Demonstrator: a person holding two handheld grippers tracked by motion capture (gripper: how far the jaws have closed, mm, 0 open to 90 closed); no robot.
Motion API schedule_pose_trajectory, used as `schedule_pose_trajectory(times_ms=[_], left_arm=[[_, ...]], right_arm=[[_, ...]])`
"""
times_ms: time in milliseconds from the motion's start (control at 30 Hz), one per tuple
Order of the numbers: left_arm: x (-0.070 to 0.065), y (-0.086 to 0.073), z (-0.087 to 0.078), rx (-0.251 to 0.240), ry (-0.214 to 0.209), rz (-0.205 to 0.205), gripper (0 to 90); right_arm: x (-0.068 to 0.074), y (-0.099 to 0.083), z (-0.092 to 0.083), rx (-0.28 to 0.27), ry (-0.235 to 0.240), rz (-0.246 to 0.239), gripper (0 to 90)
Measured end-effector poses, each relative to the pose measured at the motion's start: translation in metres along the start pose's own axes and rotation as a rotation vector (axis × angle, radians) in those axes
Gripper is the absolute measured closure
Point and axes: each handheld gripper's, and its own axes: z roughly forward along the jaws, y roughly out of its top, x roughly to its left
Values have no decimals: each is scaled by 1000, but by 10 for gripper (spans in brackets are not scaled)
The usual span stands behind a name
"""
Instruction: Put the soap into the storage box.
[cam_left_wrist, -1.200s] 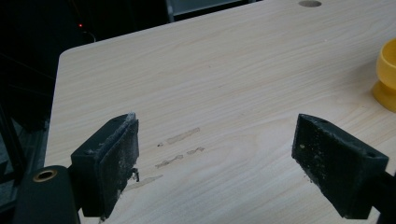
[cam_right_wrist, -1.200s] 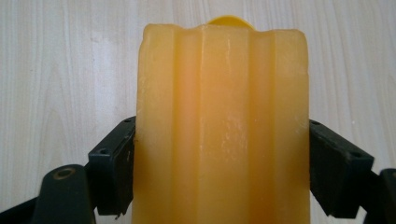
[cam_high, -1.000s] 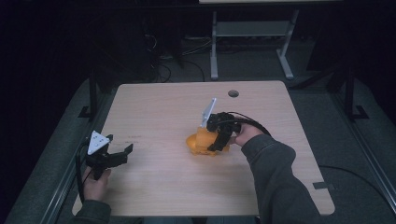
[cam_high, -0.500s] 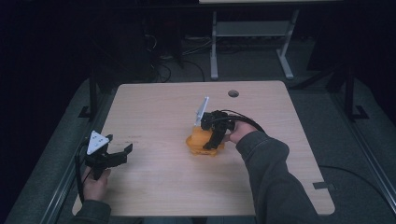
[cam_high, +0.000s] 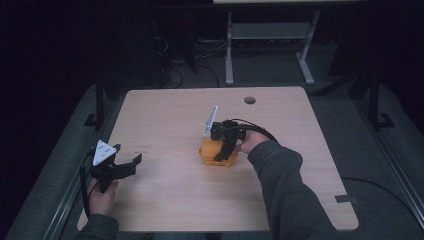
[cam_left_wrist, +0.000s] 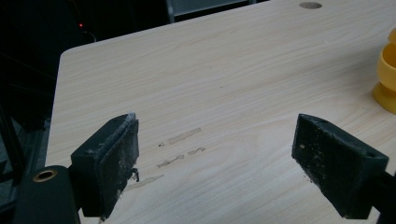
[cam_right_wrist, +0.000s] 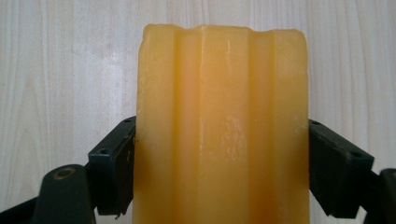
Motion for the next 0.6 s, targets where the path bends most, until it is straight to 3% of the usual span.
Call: schedule_pose_trajectory(times_ms=[467, 600], left_arm=[[0, 0, 0, 3, 0, 2, 141], [0, 0, 0, 1, -1, 0, 142]], right_arm=[[-3, 1, 11, 14, 14, -4, 206], [-3, -2, 11, -4, 19, 19, 204]])
